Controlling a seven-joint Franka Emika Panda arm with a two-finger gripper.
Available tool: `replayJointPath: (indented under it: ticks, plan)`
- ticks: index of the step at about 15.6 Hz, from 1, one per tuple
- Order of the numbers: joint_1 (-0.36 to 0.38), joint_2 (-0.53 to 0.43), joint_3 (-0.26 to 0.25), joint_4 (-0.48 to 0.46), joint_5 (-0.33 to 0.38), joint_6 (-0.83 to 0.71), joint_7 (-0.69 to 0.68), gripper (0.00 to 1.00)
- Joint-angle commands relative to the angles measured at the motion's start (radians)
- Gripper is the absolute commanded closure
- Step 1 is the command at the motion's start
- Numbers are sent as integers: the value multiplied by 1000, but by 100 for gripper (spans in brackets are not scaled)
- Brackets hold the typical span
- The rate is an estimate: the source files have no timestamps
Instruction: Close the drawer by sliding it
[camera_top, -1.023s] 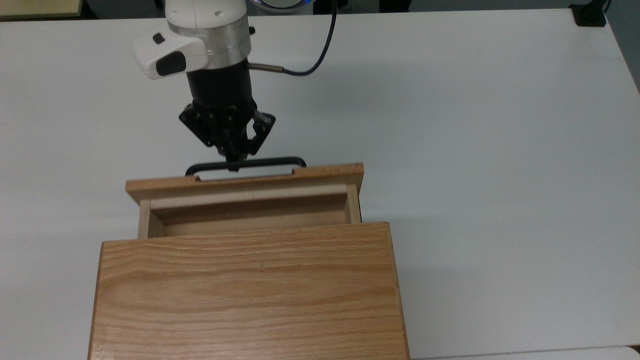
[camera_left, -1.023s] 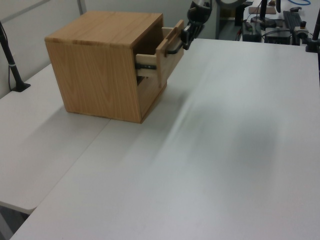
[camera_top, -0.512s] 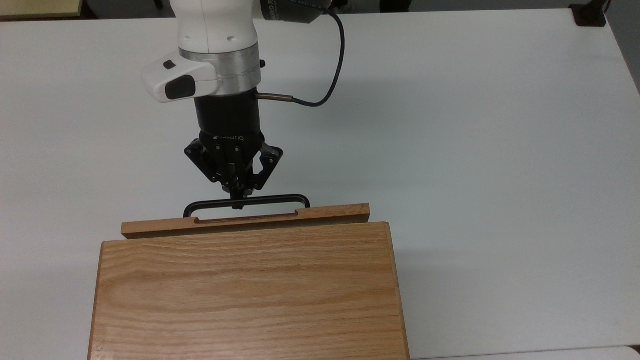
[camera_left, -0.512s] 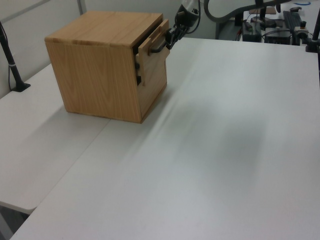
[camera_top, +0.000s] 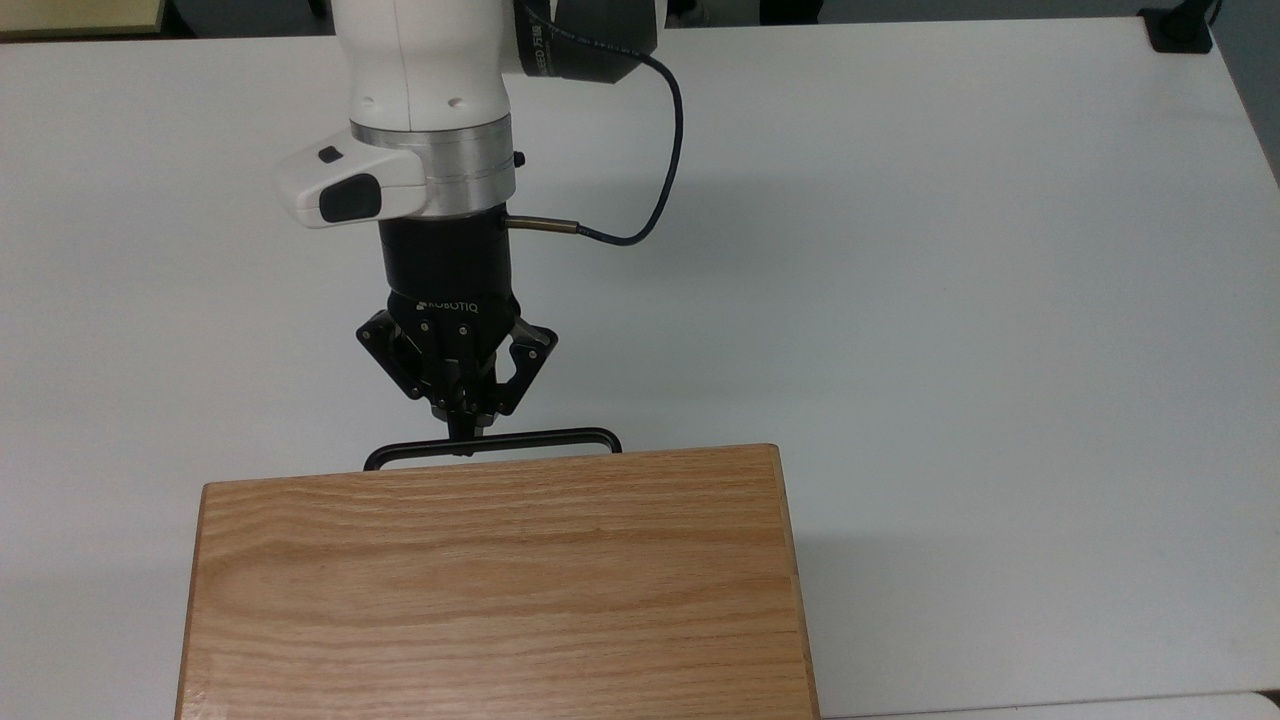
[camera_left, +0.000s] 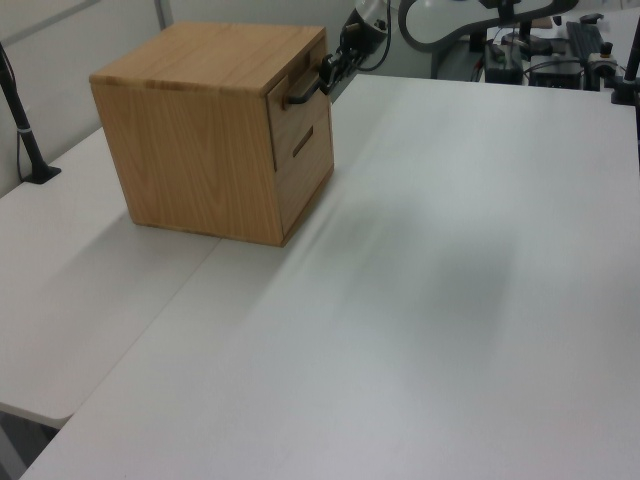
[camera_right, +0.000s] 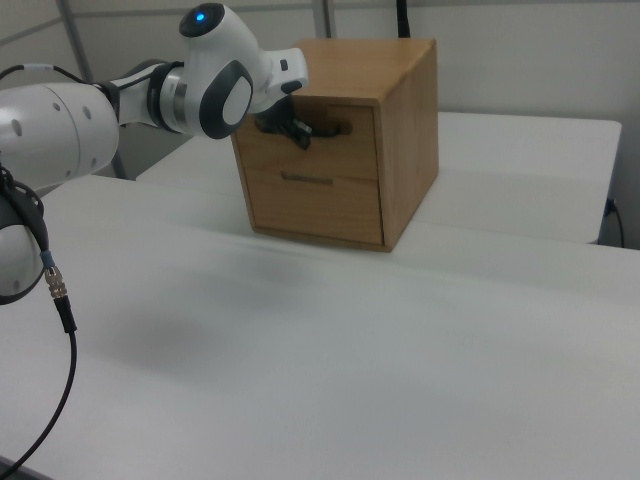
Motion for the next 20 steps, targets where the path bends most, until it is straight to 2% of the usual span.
replayJointPath:
  ticks: [1, 3, 5, 8, 9, 13, 16, 18, 20]
  plan:
    - [16, 44, -22, 63, -24, 76, 18, 91]
    - [13, 5, -20, 37, -60, 60, 18, 90]
    - [8, -76, -20, -54, -60, 15, 12, 89]
    - [8, -201, -17, -154, -50, -198, -14, 84]
    - [13, -236, -17, -182, -44, -284, -35, 76]
    - [19, -366, -17, -248, -22, -617, -58, 29]
    - [51, -445, -17, -314, -40, -763, -61, 0]
    - [66, -501, -14, -375, -71, -770, -66, 0]
    - [66, -525, -14, -385, -76, -773, -67, 0]
